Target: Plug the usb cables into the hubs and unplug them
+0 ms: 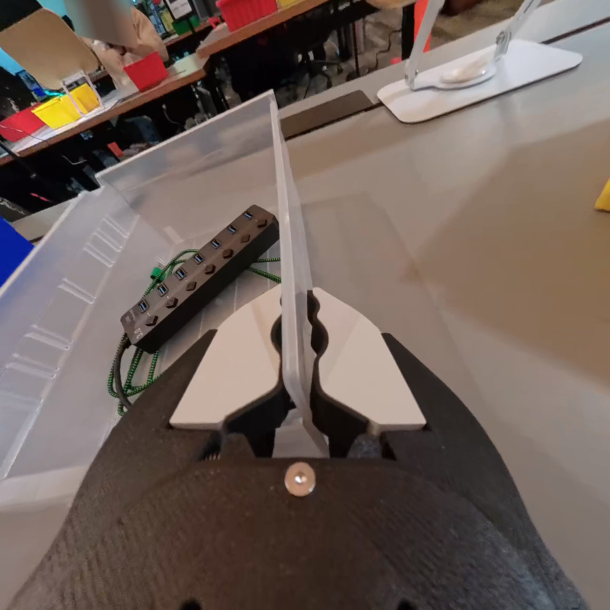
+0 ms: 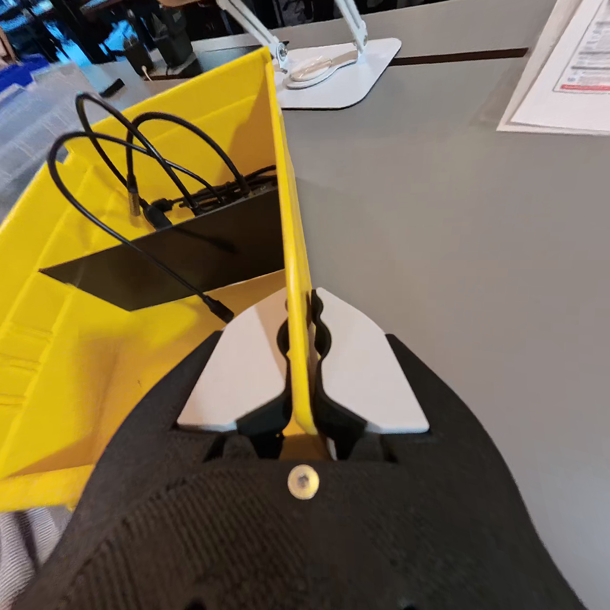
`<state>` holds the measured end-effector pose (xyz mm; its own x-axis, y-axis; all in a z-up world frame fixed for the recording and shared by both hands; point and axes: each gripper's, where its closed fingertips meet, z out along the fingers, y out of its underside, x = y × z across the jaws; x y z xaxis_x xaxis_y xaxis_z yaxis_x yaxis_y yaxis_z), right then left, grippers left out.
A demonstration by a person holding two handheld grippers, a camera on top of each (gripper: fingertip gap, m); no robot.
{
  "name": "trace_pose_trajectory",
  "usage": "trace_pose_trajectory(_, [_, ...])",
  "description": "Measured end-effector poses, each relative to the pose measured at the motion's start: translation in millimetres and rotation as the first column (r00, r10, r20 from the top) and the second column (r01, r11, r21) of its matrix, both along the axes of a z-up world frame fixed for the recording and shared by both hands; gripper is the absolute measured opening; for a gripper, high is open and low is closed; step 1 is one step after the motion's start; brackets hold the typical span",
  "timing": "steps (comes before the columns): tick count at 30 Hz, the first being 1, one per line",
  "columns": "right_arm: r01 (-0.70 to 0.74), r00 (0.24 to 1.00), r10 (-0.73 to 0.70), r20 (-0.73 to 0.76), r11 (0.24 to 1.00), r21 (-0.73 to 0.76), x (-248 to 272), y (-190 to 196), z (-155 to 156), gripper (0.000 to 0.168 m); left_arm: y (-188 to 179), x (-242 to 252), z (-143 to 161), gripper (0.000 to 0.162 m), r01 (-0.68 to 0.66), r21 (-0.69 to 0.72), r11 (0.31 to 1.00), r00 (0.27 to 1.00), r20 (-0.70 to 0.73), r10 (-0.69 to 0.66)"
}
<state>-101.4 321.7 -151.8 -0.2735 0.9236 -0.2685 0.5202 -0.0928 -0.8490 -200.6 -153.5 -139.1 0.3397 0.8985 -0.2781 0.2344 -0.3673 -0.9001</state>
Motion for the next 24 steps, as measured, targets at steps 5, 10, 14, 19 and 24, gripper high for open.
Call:
trace_pose_trajectory(5, [-0.004, 1.0, 0.009, -0.028, 0.986, 0.168, -25, -48, -4, 0.006, -21, -5, 12, 0.009, -0.035, 0.011, 0.999, 0.998, -0.057, 0.036])
trace_pose_trajectory(10, [0.047, 0.998, -0.044, -0.045, 0.997, 0.056, -67, -118, -5, 0.015, -61, 0, 42, 0.009, -0.143, 0.111, 0.983, 0.983, -0.103, 0.155])
trace_pose_trajectory(14, [0.022, 0.998, -0.018, -0.059, 0.998, 0.058, -95, -196, -3, 0.032, -93, 9, 59, 0.009, -0.209, 0.148, 0.967, 0.967, -0.115, 0.227])
trace_pose_trajectory(19, [-0.002, 0.997, 0.005, -0.077, 0.999, 0.036, -117, -291, 0, 0.04, -136, 18, 89, 0.009, -0.272, 0.153, 0.95, 0.941, -0.165, 0.296])
trace_pose_trajectory(24, [-0.13, 0.987, 0.12, -0.105, 0.987, -0.09, -113, -386, 13, 0.086, -176, 35, 128, 0.009, -0.328, 0.173, 0.928, 0.905, -0.224, 0.362])
